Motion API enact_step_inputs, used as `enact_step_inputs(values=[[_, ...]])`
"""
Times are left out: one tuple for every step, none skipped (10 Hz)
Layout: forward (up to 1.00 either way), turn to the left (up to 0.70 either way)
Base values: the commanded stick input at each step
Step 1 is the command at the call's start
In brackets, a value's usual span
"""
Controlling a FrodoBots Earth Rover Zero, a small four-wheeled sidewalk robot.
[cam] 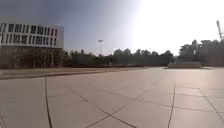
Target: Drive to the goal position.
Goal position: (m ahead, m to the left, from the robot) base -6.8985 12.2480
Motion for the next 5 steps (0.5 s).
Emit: enact_step_inputs(values=[[0.07, -0.05], [0.07, -0.05], [0.07, -0.05], [0.07, -0.05], [0.07, -0.06]])
